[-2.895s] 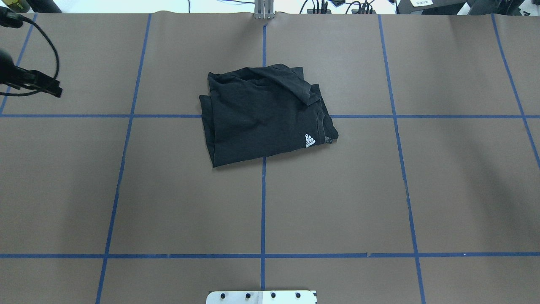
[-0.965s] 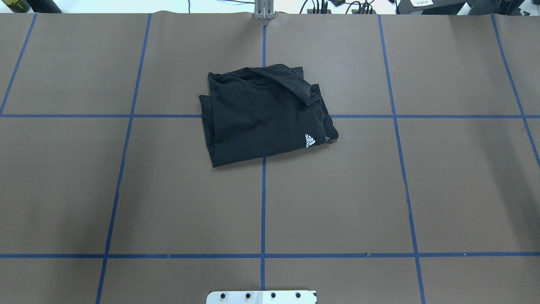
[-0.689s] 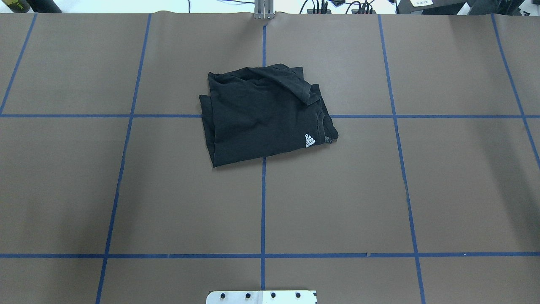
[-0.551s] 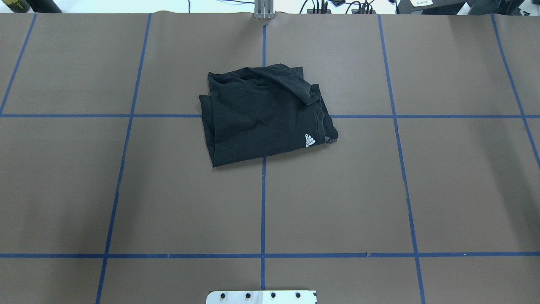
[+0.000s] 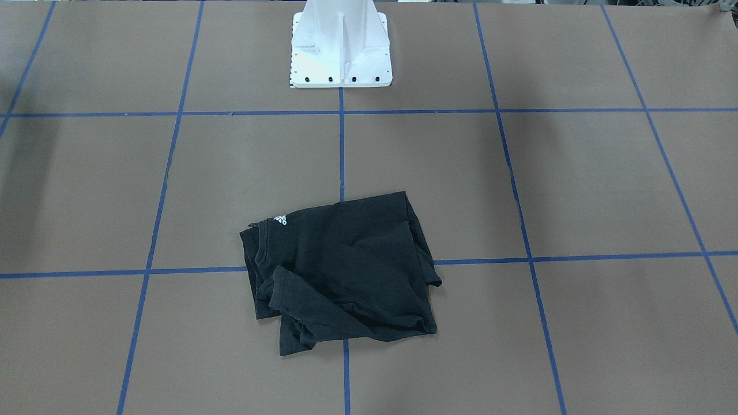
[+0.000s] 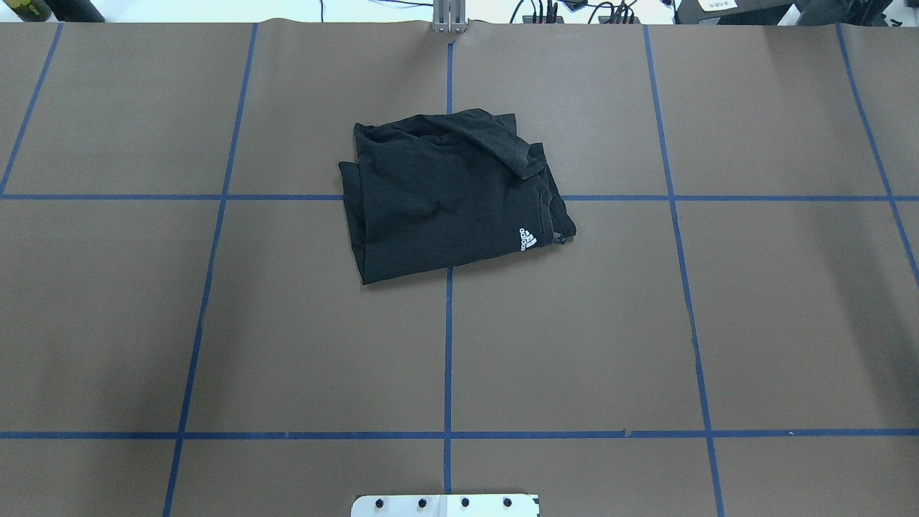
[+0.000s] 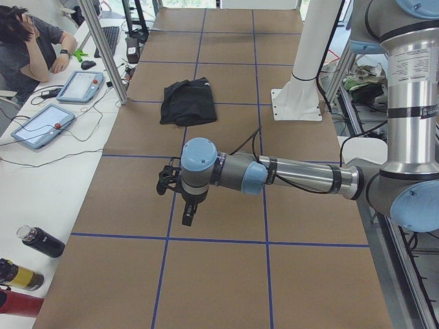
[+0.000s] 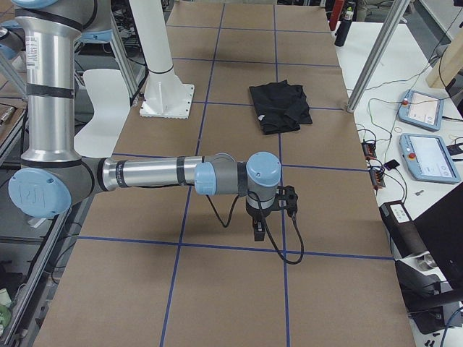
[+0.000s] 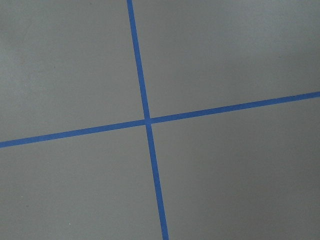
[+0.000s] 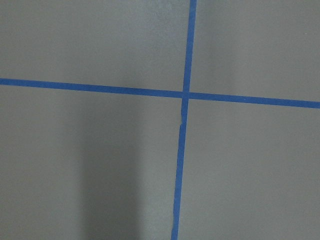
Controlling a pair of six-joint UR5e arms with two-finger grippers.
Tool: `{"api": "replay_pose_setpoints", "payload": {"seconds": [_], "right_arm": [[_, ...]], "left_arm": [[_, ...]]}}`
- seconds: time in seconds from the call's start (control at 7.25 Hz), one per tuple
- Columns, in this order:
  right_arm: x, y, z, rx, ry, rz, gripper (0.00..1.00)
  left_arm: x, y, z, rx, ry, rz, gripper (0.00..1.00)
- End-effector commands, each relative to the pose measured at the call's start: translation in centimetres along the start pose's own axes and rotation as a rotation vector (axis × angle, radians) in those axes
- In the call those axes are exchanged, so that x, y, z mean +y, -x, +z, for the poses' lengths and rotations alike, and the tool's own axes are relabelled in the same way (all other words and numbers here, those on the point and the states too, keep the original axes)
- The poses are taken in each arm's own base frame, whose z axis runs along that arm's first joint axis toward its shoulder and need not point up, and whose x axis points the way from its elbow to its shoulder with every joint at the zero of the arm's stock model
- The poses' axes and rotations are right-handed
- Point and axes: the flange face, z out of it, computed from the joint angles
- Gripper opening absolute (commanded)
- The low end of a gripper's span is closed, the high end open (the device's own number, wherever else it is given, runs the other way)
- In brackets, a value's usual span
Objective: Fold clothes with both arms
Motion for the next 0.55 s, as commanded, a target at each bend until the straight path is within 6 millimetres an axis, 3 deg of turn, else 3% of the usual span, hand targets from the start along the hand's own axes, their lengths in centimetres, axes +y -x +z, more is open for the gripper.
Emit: {"api": "replay_pose_setpoints", "payload": {"seconds": [0.0,0.41], "right_arm": [[0.07,0.14,-0.14,-0.004,-0.001,0.001,1.00],[0.30,-0.06,0.05,-0.002,0.002,0.005,1.00]], "left_arm": [[-0.01,-0.04,0.05,0.000,0.001,0.001,1.00],[-0.01,-0.04,0.05,0.000,0.001,0.001,1.00]]}}
